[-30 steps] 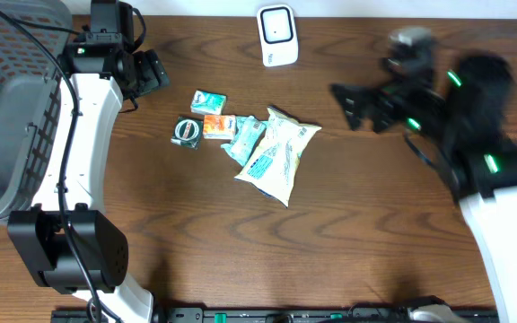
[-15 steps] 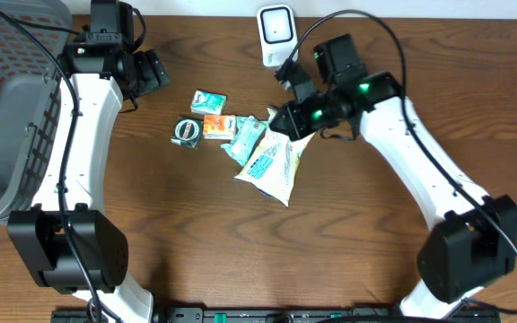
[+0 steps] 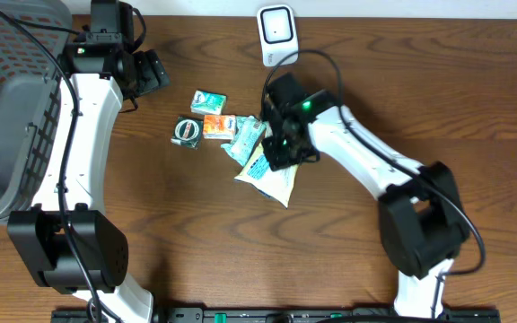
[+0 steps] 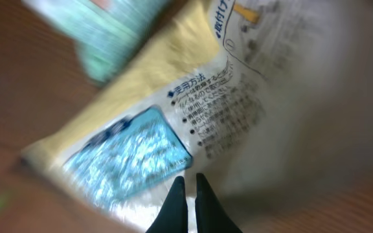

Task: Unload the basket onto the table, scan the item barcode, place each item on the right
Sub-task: 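Reach the right gripper to the white snack bag and grasp it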

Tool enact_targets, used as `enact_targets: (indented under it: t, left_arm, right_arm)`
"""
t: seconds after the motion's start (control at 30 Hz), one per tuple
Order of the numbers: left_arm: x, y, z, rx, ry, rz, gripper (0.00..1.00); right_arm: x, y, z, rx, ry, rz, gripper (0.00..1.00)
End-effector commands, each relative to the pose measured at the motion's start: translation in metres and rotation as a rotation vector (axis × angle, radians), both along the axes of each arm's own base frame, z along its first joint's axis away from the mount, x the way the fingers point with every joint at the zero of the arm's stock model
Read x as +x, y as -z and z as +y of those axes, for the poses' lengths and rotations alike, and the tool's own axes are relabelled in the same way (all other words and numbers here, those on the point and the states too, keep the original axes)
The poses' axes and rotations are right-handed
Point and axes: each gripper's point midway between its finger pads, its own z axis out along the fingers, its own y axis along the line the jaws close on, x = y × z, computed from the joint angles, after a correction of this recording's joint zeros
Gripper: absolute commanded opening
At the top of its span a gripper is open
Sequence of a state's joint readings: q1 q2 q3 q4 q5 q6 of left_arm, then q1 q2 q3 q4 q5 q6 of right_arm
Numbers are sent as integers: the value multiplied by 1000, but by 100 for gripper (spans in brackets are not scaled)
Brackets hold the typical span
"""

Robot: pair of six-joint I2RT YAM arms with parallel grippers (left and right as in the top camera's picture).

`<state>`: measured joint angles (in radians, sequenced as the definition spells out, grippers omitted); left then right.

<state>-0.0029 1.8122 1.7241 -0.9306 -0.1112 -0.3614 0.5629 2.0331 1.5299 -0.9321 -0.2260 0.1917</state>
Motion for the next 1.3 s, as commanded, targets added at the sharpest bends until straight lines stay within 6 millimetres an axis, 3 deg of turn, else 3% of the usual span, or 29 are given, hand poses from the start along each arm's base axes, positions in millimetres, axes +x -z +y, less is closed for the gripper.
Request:
enact_targets:
  t: [0.0,0.13,0.23,0.4,0.57,0.73,0.87,0.93,1.1,1.17,1.27]
  left_arm:
    - [1,0,2,14,0,2,98]
    - [1,0,2,14,-1,2,98]
    - [1,0,2,14,-1,1,98]
    - [1,0,2,14,-1,1,98]
    - [1,0,2,14,-1,1,98]
    - [1,0,2,14,-1,1,98]
    - [1,0,2,14,-1,2,98]
    - [1,0,2,14,-1,2,98]
    - [1,0,2,14,-1,2,98]
    - [1,0,2,14,-1,1,98]
    - [1,0,2,14,-1,1,98]
  right_arm:
    - [-12,37,-19,-119,47,66,1]
    - [-11,43,-25,-138,74,81,1]
    - [3,21,-31,-116,96,47,1]
    - [45,-41,-63,-122,195,-120,1]
    - [62,-60,-79,-105,247,-193,1]
    - [63,-50,-75,-100,242,-184,1]
    - [65,-40,-48,-37,199,-181,1]
    - [70,-30,-29,-11,169,-197,1]
    - [78,4,-6,-2,143,-203,1]
    - [75,33,-5,-51,151,-173,1]
    - [77,47,-16,-116,168,-175,1]
